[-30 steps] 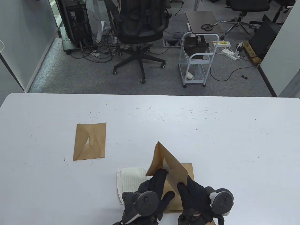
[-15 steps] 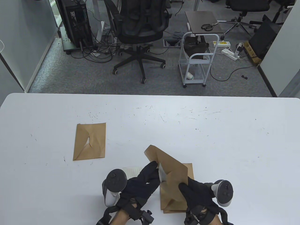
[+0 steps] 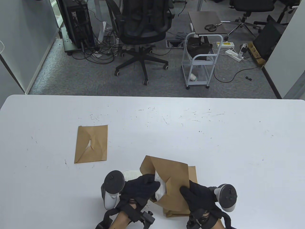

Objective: Pull paper from envelopes and stack

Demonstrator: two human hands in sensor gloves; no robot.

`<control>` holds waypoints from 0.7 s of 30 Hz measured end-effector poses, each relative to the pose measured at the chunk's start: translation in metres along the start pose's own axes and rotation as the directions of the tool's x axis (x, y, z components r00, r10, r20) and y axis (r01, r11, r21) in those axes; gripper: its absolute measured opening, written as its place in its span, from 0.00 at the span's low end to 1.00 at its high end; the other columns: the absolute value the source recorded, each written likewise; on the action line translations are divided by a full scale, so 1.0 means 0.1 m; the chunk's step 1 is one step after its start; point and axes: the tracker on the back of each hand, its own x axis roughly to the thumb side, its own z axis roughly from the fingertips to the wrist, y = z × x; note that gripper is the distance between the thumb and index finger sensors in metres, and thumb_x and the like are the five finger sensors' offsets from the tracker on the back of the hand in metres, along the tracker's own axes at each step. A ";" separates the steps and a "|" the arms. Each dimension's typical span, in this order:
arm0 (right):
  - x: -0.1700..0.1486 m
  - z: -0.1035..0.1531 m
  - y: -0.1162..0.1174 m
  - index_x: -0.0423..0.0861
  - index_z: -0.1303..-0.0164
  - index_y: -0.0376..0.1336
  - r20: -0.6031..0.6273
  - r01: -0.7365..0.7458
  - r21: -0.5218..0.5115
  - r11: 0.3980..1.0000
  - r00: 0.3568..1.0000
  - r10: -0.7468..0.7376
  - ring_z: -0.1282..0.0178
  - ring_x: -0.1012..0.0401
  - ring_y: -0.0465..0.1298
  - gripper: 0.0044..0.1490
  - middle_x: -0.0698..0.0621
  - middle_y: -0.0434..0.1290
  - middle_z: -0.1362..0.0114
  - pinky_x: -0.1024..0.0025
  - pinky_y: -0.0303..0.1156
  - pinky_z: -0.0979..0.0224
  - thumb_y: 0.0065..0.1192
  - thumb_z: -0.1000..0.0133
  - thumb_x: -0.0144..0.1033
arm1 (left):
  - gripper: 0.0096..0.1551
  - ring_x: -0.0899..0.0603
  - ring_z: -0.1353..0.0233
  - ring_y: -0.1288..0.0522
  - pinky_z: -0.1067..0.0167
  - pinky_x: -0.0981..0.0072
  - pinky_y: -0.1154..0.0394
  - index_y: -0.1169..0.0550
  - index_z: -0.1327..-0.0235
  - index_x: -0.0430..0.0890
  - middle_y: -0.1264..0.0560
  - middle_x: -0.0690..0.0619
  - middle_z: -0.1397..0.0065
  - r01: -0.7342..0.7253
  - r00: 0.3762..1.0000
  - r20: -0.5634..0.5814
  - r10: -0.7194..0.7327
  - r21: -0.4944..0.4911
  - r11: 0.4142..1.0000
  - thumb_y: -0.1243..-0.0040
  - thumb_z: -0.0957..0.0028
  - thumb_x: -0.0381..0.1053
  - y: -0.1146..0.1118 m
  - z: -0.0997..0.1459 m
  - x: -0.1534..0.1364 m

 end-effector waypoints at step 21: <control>-0.03 0.02 -0.42 0.32 0.55 0.73 -0.091 -0.045 -0.124 0.991 0.995 0.034 0.73 0.58 0.81 0.25 0.38 0.83 0.65 0.57 0.78 0.64 0.66 0.49 0.38 | 0.24 0.47 0.73 0.12 0.48 0.49 0.21 0.12 0.60 0.36 0.09 0.47 0.68 0.278 0.960 -0.074 -0.270 0.138 0.951 0.34 0.60 0.50 0.78 0.15 -0.10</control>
